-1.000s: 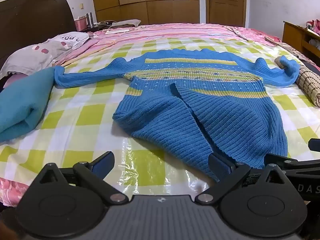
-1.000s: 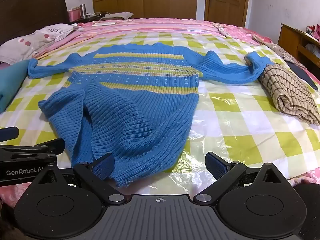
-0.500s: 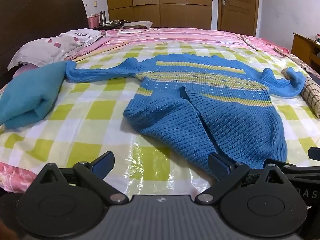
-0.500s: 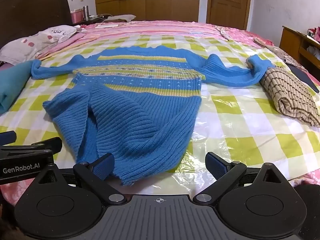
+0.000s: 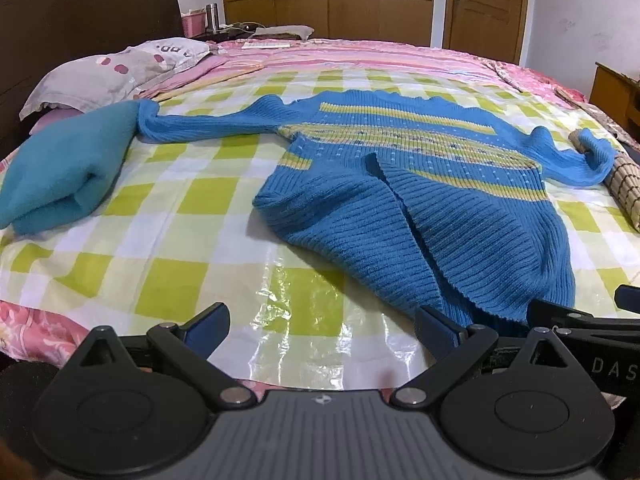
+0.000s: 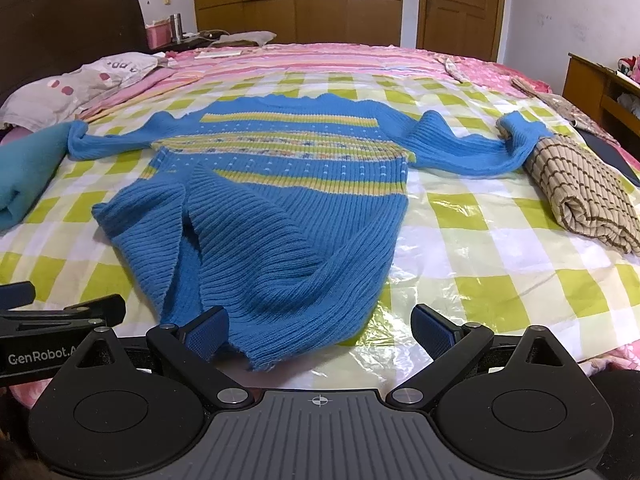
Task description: Fold small clothes
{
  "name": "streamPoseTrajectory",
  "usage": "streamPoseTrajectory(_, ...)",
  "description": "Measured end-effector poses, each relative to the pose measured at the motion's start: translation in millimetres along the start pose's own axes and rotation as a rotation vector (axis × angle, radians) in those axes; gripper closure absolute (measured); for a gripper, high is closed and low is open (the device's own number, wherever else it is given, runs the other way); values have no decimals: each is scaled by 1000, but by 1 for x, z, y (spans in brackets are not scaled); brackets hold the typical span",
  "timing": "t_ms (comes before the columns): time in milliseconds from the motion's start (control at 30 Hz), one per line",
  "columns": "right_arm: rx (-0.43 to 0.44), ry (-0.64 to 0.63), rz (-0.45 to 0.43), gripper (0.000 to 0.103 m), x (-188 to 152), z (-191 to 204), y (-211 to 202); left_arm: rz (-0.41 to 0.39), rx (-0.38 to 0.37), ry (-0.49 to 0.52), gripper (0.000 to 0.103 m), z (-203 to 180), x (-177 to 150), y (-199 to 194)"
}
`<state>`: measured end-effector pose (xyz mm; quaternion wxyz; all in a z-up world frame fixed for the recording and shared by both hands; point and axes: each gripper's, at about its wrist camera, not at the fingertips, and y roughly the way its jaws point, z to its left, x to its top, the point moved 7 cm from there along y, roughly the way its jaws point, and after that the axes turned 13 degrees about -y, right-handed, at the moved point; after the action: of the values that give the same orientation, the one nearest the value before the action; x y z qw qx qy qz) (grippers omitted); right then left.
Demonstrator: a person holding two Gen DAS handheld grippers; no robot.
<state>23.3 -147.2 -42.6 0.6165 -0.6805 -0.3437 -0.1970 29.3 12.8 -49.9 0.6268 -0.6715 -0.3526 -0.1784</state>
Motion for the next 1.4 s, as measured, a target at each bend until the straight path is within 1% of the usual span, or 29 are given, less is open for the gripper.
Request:
streamPoseTrajectory(100,1,3,-1,4,-1,0,0,-6,5,11,0,-1,0,-1)
streamPoseTrajectory(867,8,6,2,4,-2,2,0,31,-23,-12,1,1,-3,3)
streamPoseTrajectory(1400,18,13,4,4,-3,3,0,33,-30,-11,1,1,-4,3)
